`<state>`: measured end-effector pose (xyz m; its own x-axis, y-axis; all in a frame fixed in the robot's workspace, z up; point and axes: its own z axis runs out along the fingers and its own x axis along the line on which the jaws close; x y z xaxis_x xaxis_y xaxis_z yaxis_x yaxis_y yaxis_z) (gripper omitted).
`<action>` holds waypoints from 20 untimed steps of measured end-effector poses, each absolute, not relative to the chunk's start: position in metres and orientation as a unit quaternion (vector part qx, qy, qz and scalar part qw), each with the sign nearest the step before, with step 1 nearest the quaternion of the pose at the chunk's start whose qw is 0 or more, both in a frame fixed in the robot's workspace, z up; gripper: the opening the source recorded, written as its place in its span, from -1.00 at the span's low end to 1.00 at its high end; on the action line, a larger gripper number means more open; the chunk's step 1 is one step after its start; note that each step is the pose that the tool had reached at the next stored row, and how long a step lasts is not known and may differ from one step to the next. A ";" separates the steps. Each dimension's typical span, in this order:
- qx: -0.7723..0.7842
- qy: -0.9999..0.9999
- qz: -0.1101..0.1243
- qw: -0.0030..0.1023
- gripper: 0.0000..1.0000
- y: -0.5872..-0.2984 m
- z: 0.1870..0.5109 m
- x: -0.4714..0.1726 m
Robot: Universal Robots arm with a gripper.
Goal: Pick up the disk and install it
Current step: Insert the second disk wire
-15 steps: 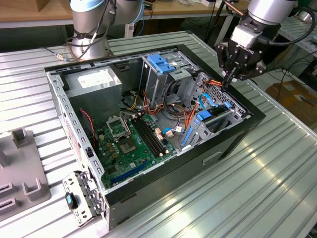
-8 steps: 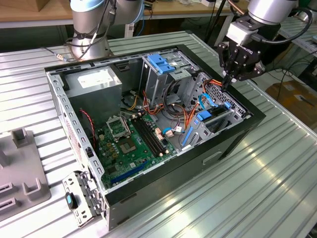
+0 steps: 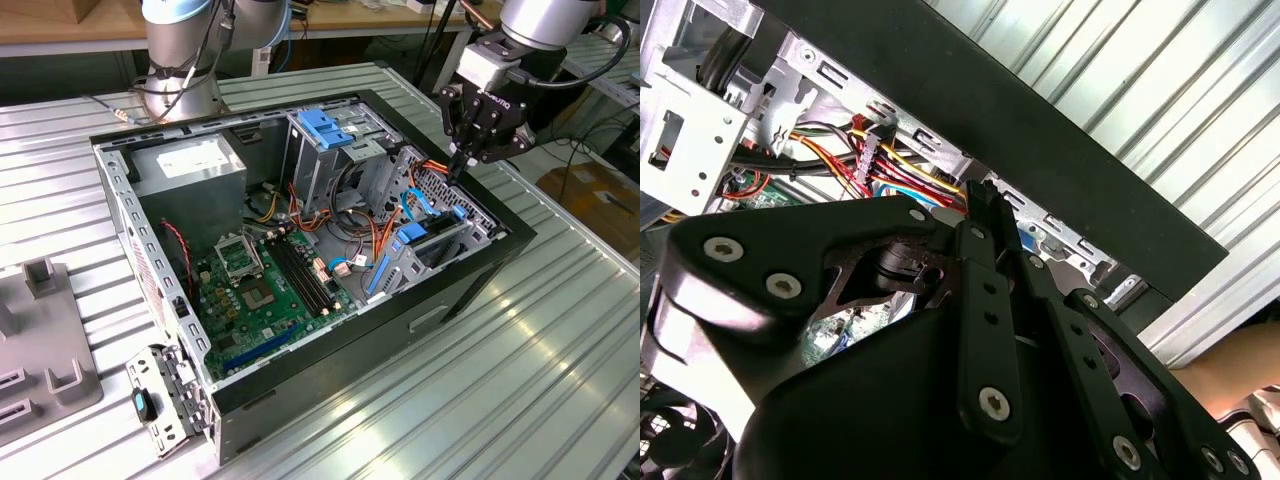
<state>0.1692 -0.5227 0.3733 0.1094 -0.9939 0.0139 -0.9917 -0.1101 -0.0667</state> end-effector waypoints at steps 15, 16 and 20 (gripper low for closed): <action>-0.744 0.667 -0.029 0.023 -0.67 -0.533 0.373 0.156; -0.744 0.667 -0.029 0.023 -0.67 -0.535 0.373 0.155; -0.744 0.667 -0.029 0.024 -0.67 -0.538 0.373 0.151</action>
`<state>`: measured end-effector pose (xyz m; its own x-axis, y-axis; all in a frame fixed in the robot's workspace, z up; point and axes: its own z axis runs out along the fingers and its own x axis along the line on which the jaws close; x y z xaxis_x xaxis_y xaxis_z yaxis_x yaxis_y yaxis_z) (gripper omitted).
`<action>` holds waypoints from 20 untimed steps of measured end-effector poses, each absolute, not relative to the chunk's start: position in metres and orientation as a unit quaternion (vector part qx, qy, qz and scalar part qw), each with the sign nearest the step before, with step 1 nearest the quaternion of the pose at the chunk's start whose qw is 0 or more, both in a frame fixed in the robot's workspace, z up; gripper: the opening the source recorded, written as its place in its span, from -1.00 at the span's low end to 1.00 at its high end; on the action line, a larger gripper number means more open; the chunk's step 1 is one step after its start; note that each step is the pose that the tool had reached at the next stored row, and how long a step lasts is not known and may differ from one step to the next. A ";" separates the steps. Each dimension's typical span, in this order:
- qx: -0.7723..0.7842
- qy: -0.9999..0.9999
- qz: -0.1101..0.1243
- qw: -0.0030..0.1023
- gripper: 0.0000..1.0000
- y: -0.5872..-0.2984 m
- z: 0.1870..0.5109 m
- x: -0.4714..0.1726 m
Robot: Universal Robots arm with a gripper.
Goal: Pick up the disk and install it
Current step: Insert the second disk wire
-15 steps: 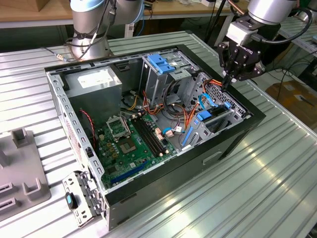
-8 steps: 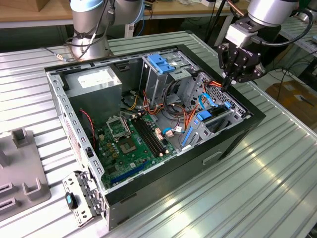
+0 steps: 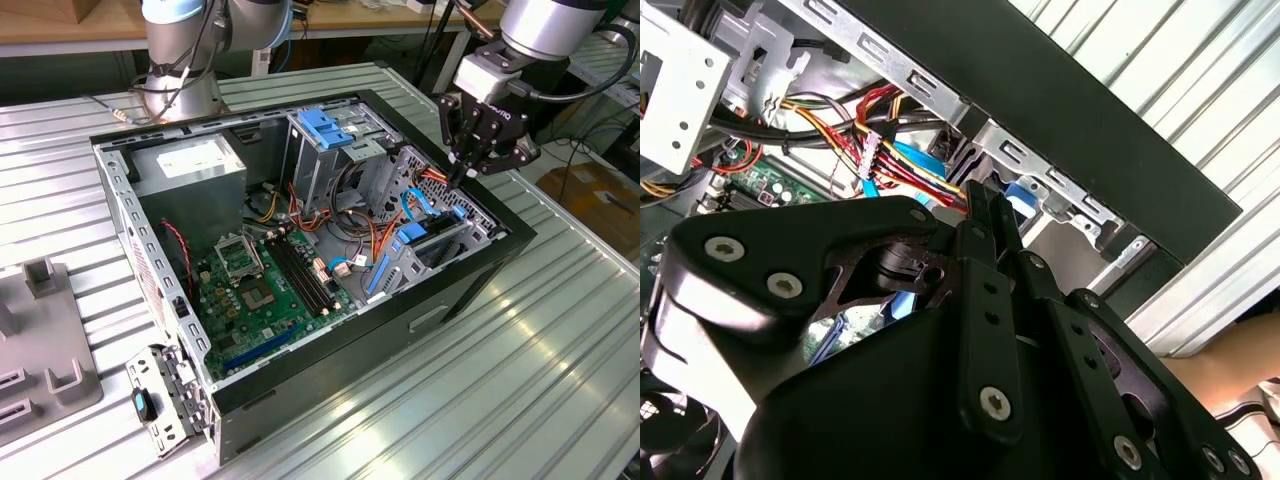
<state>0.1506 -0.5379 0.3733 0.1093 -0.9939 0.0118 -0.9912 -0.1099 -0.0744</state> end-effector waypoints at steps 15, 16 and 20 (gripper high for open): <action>-0.744 0.667 -0.029 0.024 -0.67 -0.542 0.373 0.148; -0.744 0.667 -0.029 0.024 -0.67 -0.544 0.373 0.146; -0.744 0.667 -0.029 0.025 -0.67 -0.551 0.371 0.139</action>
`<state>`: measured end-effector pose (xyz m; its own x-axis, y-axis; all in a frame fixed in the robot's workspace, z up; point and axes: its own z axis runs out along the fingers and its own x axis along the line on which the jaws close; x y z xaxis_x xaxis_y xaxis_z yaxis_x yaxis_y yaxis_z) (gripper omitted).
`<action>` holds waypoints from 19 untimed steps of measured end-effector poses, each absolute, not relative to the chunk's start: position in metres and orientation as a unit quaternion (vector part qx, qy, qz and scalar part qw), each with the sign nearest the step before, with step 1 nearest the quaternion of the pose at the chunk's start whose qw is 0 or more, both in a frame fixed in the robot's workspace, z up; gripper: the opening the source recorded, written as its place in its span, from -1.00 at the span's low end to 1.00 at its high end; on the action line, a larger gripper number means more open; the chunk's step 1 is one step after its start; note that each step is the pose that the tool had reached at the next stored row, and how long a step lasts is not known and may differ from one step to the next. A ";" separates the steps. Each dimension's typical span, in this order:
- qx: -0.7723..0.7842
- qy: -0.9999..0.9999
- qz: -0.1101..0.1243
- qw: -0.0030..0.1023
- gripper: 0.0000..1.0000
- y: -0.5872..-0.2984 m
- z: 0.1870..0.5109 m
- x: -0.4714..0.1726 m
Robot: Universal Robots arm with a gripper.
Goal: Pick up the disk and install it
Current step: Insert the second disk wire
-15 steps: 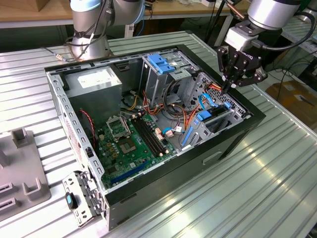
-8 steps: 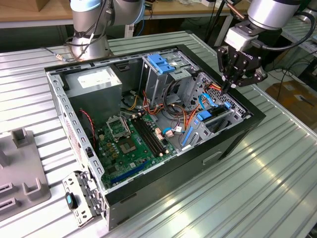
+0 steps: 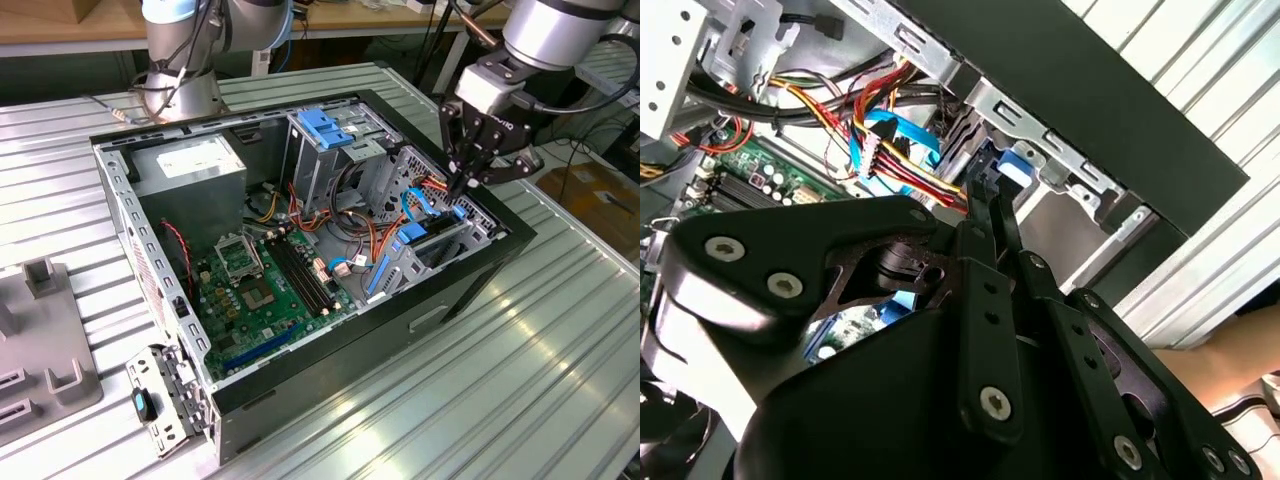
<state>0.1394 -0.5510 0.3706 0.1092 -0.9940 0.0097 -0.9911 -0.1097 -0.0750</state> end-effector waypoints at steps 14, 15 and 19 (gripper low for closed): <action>-0.723 0.690 -0.030 0.024 -0.67 -0.551 0.360 0.137; -0.722 0.690 -0.030 0.024 -0.67 -0.551 0.360 0.137; -0.722 0.690 -0.029 0.024 -0.67 -0.551 0.360 0.137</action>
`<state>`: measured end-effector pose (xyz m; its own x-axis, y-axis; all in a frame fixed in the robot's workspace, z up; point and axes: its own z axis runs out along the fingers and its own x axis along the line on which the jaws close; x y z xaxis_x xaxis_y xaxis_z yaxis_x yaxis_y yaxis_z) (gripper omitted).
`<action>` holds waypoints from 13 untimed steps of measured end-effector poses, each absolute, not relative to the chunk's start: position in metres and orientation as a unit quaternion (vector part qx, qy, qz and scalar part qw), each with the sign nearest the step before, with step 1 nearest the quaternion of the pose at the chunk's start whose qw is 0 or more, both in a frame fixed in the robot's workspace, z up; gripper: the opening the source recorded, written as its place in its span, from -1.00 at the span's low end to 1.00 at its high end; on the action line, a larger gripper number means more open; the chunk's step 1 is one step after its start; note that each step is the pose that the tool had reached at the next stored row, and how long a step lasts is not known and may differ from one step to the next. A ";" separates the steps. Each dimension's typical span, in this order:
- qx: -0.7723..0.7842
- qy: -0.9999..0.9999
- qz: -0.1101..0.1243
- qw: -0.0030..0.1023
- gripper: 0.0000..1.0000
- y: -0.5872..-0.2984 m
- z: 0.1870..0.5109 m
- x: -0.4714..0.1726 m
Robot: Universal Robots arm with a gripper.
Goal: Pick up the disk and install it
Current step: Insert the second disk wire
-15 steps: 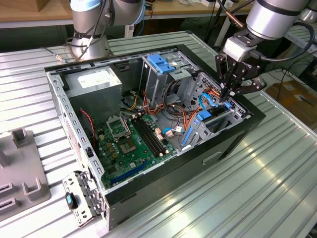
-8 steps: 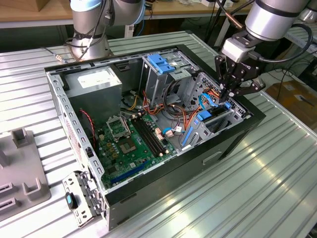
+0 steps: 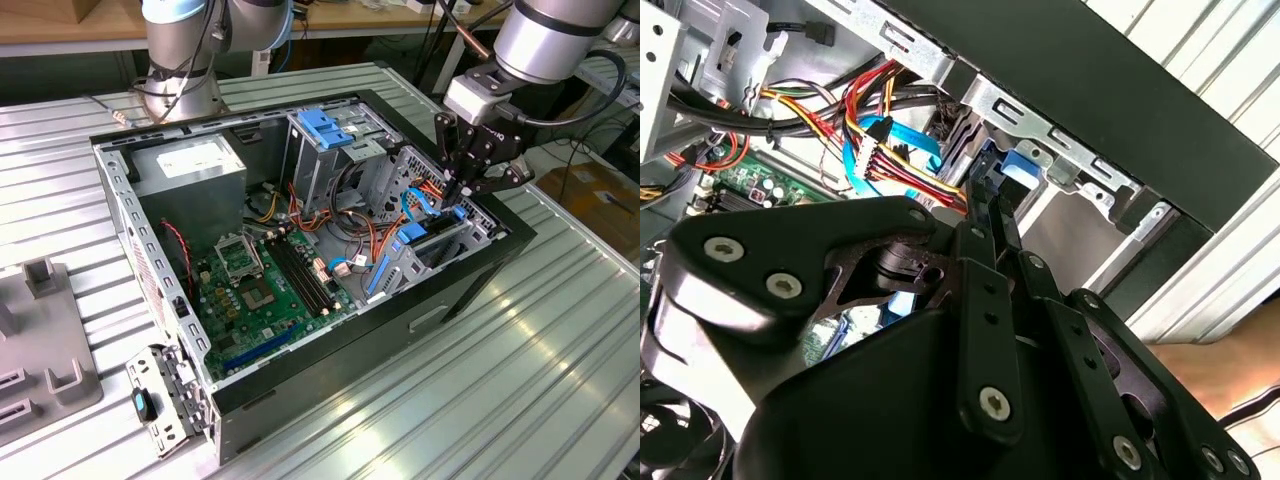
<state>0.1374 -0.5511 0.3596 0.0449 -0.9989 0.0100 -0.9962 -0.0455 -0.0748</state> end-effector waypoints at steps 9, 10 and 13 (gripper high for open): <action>-0.723 0.690 -0.027 0.021 -0.67 -0.551 0.360 0.137; -0.723 0.690 -0.027 0.021 -0.67 -0.551 0.360 0.137; -0.723 0.691 -0.026 0.020 -0.67 -0.551 0.360 0.137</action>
